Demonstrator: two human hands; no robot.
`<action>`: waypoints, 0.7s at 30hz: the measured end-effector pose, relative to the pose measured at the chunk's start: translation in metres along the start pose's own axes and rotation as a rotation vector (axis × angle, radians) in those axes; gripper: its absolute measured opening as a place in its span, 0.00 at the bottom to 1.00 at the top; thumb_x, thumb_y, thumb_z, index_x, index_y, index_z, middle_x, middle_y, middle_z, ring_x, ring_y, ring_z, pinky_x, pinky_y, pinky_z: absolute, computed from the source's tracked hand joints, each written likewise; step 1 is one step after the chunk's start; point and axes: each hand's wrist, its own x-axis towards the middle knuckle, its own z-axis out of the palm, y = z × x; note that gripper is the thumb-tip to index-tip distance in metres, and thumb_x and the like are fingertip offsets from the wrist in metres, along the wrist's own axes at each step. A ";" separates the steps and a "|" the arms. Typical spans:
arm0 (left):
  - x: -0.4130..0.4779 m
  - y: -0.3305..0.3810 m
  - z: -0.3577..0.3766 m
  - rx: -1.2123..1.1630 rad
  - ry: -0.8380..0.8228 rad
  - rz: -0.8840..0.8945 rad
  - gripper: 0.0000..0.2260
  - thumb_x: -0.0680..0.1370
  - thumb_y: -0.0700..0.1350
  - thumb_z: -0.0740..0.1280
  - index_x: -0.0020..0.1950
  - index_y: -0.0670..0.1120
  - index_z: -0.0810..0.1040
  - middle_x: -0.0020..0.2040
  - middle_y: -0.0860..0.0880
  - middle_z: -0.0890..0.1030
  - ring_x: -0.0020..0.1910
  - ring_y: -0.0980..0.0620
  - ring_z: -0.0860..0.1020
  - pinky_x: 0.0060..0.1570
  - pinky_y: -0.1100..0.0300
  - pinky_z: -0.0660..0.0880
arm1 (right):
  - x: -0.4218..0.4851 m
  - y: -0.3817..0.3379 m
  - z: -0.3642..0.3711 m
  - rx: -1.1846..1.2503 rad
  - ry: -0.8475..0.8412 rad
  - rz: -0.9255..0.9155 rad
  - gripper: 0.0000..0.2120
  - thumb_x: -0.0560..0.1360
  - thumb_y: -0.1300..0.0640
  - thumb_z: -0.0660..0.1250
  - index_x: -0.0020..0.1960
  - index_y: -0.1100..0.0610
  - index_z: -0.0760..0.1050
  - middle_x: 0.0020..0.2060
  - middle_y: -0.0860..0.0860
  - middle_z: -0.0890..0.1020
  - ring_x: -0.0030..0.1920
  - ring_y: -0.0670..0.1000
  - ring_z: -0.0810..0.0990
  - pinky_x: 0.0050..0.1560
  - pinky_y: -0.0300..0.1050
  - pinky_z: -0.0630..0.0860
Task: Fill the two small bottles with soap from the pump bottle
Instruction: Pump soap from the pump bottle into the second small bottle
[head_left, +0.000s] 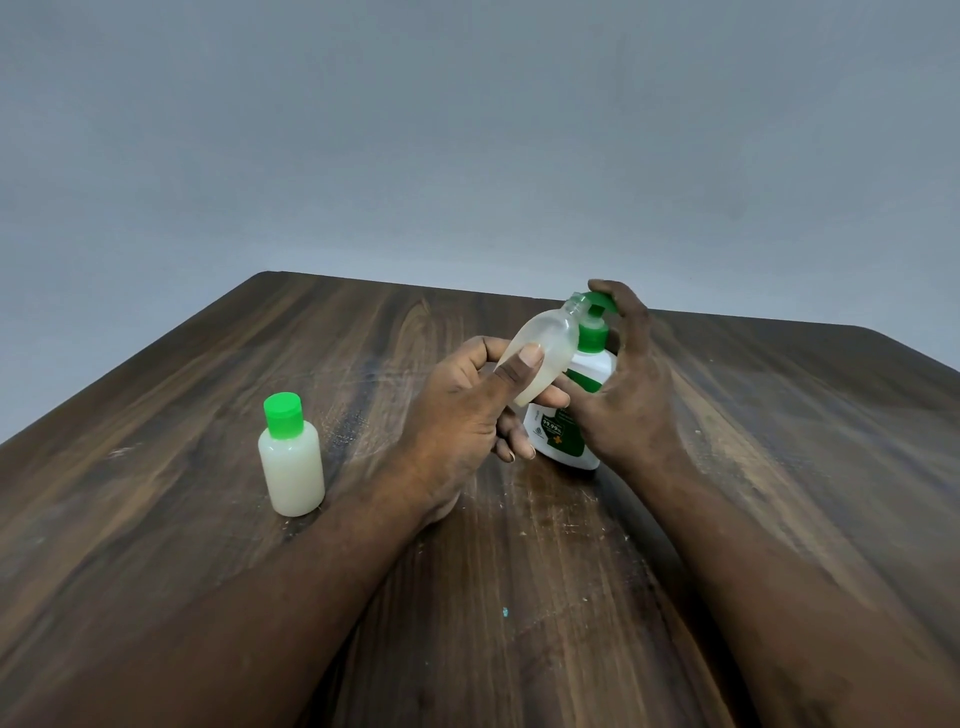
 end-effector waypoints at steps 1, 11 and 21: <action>0.000 0.000 0.001 -0.003 -0.004 0.000 0.16 0.84 0.53 0.65 0.61 0.41 0.76 0.49 0.44 0.89 0.27 0.50 0.76 0.28 0.61 0.72 | 0.000 0.000 -0.001 -0.006 -0.004 -0.006 0.42 0.71 0.52 0.83 0.77 0.39 0.62 0.56 0.24 0.77 0.57 0.31 0.79 0.51 0.25 0.75; 0.000 -0.002 -0.002 -0.003 0.004 -0.003 0.15 0.84 0.53 0.66 0.60 0.41 0.76 0.48 0.43 0.89 0.26 0.51 0.77 0.28 0.61 0.72 | -0.001 0.000 0.002 -0.024 0.028 0.019 0.37 0.71 0.49 0.81 0.73 0.44 0.66 0.53 0.29 0.77 0.54 0.26 0.77 0.51 0.31 0.76; 0.001 0.000 0.000 -0.020 -0.008 0.004 0.16 0.84 0.54 0.65 0.60 0.41 0.76 0.48 0.44 0.89 0.26 0.51 0.77 0.28 0.61 0.72 | 0.000 -0.001 0.000 -0.025 0.019 -0.001 0.40 0.71 0.50 0.82 0.75 0.40 0.63 0.55 0.23 0.77 0.58 0.34 0.80 0.53 0.37 0.79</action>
